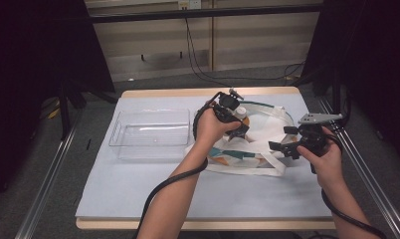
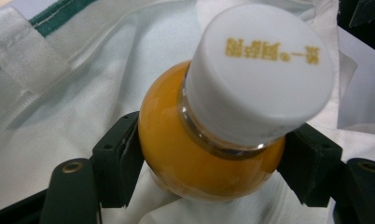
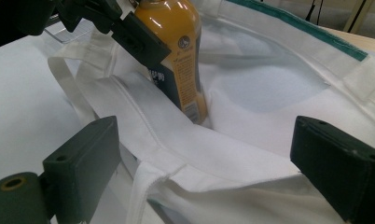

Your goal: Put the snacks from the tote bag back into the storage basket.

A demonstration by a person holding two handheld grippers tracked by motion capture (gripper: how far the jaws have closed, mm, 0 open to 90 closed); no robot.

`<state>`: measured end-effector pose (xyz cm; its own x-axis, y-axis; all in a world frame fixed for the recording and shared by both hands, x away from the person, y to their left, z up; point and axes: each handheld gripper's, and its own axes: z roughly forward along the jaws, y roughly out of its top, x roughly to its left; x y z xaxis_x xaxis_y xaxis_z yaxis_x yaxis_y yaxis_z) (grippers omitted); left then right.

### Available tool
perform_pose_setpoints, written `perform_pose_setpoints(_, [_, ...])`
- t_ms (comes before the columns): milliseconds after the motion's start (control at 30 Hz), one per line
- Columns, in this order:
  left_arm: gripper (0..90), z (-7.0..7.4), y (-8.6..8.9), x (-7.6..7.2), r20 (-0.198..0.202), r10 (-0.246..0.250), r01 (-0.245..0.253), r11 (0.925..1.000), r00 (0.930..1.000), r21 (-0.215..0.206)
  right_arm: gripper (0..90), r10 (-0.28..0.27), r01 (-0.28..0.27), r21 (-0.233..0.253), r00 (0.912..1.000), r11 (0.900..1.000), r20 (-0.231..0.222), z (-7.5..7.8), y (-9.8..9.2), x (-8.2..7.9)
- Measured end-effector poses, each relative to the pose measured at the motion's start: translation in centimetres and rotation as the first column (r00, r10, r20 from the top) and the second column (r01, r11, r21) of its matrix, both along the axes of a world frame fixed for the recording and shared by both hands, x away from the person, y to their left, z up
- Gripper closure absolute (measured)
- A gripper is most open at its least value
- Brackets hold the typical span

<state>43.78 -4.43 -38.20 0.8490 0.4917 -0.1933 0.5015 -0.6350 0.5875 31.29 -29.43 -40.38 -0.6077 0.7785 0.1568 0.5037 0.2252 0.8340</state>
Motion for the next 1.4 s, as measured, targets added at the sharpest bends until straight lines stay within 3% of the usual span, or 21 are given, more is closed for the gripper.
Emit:
perform_pose_setpoints(367, [27.9, -1.1, -0.5, -0.1, 0.014, -0.012, 0.012, 0.9999, 0.9998, -0.011, 8.3, 0.003, -0.003, 0.004, 1.0, 1.0, 0.002, 0.1, 0.0, 0.0])
perform_pose_setpoints(567, [30.2, -0.5, -0.9, -0.3, 0.016, -0.02, 0.019, 0.9984, 0.9997, 0.054, 8.3, 0.002, -0.002, 0.006, 1.0, 1.0, 0.006, 0.0, -0.2, 0.0])
perform_pose_setpoints(667, [30.5, -0.3, -0.9, -0.2, 0.01, -0.014, 0.014, 0.9984, 0.9998, 0.054, 8.3, -0.002, 0.001, 0.008, 1.0, 1.0, 0.004, 0.1, -0.2, 0.0])
perform_pose_setpoints(1100, [30.4, 2.7, -0.1, 0.2, -0.013, -0.02, 0.021, 0.9979, 0.9997, 0.061, 8.3, 0.0, 0.0, 0.014, 1.0, 1.0, 0.008, 0.3, -0.2, -0.1])
perform_pose_setpoints(1400, [30.4, 5.9, 1.0, 0.4, -0.007, -0.012, 0.013, 0.9961, 0.9999, 0.087, 8.3, 0.011, -0.011, 0.011, 0.9999, 1.0, 0.011, 0.4, 0.0, -0.2])
